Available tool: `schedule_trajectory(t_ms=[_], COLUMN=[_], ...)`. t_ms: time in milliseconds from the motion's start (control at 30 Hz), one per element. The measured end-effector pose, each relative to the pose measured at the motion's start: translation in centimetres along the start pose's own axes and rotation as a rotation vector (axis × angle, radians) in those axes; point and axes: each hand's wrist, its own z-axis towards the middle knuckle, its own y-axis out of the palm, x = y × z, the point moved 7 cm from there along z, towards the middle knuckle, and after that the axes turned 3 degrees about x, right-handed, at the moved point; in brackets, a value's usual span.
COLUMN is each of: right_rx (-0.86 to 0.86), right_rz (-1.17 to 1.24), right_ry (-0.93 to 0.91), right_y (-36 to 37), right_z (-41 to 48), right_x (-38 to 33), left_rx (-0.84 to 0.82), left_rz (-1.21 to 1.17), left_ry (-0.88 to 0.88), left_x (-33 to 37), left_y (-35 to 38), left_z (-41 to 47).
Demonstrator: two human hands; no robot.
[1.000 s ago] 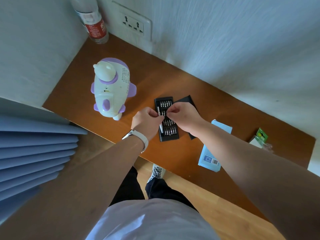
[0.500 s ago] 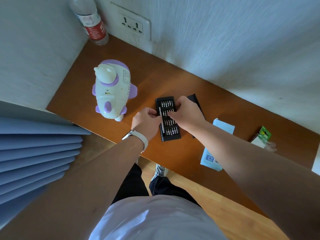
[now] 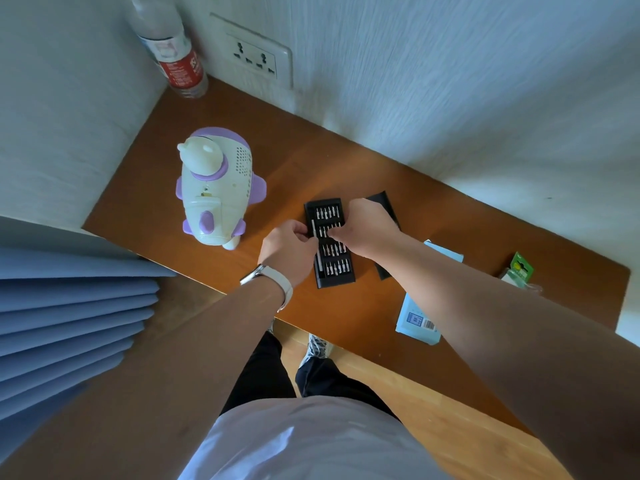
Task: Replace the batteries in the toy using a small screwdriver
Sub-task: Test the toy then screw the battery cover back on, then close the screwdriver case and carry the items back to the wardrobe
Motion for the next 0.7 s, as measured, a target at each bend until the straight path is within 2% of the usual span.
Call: schedule_trajectory(t_ms=[267, 500, 600, 700], right_rx=[0.108, 0.094, 0.095, 0.164], right_rz=[0.239, 0.382, 0.386, 0.244], right_ry=[0.015, -0.039, -0.084, -0.078], right_y=[-1.3, -3.2, -4.0, -4.4], right_z=[-2.6, -5.6, -6.3, -6.2], right_x=[0.2, -0.4, 0.0, 1.7], left_rx=[-0.032, -0.127, -0.121, -0.073], left_rz=[-0.164, -0.346, -0.398, -0.45], left_ry=[0.073, 0.072, 0.085, 0.085], left_x=[1.0, 1.9, 2.5, 2.9], left_y=[-0.7, -2.0, -3.0, -4.3], left_z=[-1.9, -4.0, -5.1, -5.7])
